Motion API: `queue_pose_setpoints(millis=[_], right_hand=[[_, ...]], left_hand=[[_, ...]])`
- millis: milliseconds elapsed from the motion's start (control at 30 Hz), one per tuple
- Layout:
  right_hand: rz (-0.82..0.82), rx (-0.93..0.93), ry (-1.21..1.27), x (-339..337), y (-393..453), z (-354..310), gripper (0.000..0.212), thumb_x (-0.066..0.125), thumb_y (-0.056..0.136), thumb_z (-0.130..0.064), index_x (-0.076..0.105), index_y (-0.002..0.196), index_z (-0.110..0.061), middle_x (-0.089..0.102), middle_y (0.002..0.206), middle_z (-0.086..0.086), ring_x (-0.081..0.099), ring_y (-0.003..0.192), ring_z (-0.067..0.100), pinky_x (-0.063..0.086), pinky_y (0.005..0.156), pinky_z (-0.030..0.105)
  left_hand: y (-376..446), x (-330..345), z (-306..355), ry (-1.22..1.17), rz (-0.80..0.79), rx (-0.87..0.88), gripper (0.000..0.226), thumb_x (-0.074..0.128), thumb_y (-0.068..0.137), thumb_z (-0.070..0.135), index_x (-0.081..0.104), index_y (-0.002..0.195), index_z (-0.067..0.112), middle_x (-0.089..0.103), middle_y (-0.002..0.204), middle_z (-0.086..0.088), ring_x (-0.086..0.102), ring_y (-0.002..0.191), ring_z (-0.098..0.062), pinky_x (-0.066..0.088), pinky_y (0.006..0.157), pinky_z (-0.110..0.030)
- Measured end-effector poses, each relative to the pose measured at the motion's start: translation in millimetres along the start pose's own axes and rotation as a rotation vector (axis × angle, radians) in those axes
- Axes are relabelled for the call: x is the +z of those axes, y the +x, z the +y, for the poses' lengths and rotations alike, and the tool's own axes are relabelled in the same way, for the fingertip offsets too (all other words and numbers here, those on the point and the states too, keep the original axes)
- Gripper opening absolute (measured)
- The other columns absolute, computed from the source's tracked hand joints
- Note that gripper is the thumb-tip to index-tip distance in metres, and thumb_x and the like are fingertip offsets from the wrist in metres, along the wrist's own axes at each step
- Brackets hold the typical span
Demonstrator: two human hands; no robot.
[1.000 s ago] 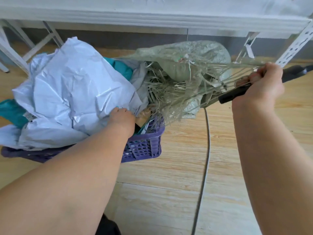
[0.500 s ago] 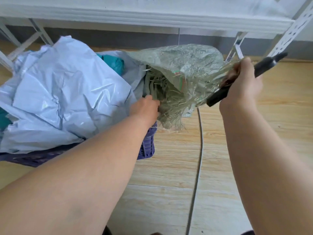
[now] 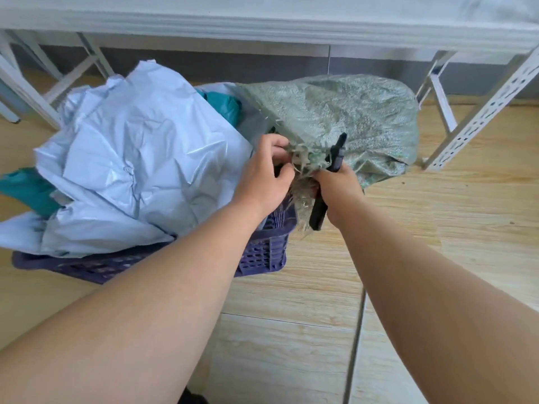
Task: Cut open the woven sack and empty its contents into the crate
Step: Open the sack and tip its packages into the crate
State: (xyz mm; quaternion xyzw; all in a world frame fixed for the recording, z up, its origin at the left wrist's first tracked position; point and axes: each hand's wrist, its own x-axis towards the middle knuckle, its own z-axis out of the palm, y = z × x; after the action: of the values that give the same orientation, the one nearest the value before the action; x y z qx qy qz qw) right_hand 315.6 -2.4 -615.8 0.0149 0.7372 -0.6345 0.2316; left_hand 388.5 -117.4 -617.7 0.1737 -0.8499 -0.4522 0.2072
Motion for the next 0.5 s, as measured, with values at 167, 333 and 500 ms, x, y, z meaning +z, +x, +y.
queue_pose_setpoints(millis=[167,333,500], right_hand=[[0.127,0.253,0.657,-9.7,-1.0,-9.2,0.017,0.040,0.098,-0.006,0.051,0.086,-0.011,0.051,0.064,0.005,0.047,0.038,0.014,0.042,0.042,0.022],[0.315,0.246,0.925,-41.6,3.0,-30.8,0.017,0.045,0.093,-0.003,0.046,0.078,-0.011,0.046,0.059,0.001,0.041,0.043,0.012,0.039,0.041,0.019],[0.364,0.150,1.072,-72.5,0.6,-50.7,0.025,0.039,0.093,-0.004,0.039,0.071,-0.015,0.040,0.059,-0.002,0.035,0.043,0.012,0.036,0.045,0.019]], left_hand=[[-10.5,-13.8,-53.6,0.981,-0.314,-0.071,0.067,0.054,0.089,0.020,0.022,0.147,0.036,0.022,0.156,0.003,0.018,0.143,-0.027,0.008,0.114,-0.051],[-6.7,-25.1,-71.5,1.155,-0.461,-0.125,0.087,0.051,0.080,0.002,0.015,0.146,0.046,0.008,0.160,0.005,0.001,0.147,-0.024,0.000,0.114,-0.054],[-0.7,-23.3,-67.8,1.260,-0.515,-0.207,0.093,0.051,0.076,0.002,0.011,0.149,0.043,0.002,0.161,0.003,-0.002,0.148,-0.024,-0.002,0.114,-0.055]])
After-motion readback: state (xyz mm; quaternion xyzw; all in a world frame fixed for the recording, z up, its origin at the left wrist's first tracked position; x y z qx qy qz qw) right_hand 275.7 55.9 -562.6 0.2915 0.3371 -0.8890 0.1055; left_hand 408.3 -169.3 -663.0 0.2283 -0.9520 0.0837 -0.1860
